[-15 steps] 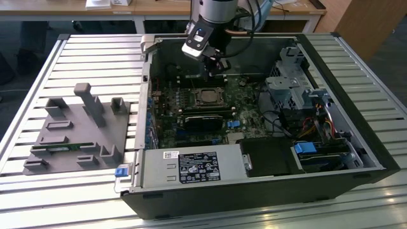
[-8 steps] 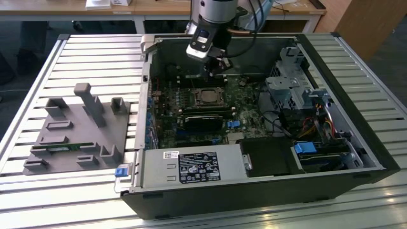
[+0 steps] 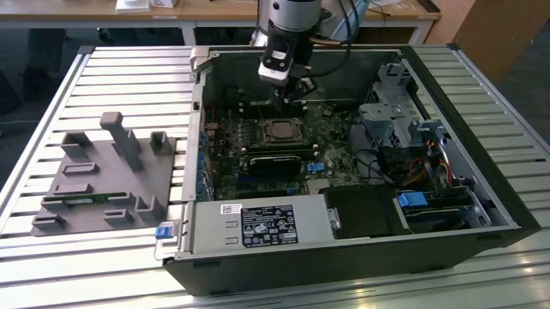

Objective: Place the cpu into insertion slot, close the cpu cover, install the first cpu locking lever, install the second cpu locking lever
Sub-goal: 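Install the first cpu locking lever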

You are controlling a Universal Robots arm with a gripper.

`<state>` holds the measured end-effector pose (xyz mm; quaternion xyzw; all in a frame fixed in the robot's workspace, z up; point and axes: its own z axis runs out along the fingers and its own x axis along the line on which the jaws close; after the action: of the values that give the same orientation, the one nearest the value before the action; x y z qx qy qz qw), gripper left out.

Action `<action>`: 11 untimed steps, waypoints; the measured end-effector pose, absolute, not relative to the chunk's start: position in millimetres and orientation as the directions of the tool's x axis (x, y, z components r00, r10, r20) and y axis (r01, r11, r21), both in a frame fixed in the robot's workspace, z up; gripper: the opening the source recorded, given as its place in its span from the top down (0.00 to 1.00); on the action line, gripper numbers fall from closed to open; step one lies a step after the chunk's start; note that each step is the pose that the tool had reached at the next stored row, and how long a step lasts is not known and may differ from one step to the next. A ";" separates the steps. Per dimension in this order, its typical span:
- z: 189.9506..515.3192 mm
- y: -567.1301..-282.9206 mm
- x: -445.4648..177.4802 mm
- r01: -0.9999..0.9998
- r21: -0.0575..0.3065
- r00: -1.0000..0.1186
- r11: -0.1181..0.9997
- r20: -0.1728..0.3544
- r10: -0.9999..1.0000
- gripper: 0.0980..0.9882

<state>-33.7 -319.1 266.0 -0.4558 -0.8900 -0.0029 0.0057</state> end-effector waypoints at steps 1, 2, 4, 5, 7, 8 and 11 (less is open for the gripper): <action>266.0 -319.1 -33.6 0.804 0.000 -0.594 0.594 0.013 0.804 0.99; 266.0 -319.1 -33.7 0.798 0.000 -0.603 0.603 0.013 0.798 0.99; 266.0 -319.1 -33.6 0.787 0.000 -0.617 0.617 0.013 0.787 0.99; 266.0 -319.1 -33.6 0.783 0.000 -0.622 0.622 0.013 0.783 0.99; 266.0 -319.1 -33.7 0.772 0.000 -0.636 0.636 0.013 0.772 0.99; 266.0 -319.1 -33.7 0.766 0.000 -0.643 0.643 0.013 0.766 0.99; 266.0 -319.1 -33.7 0.744 0.000 -0.668 0.668 0.013 0.744 0.99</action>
<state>-33.7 -319.1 266.0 -0.4074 -0.9132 -0.0026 0.0059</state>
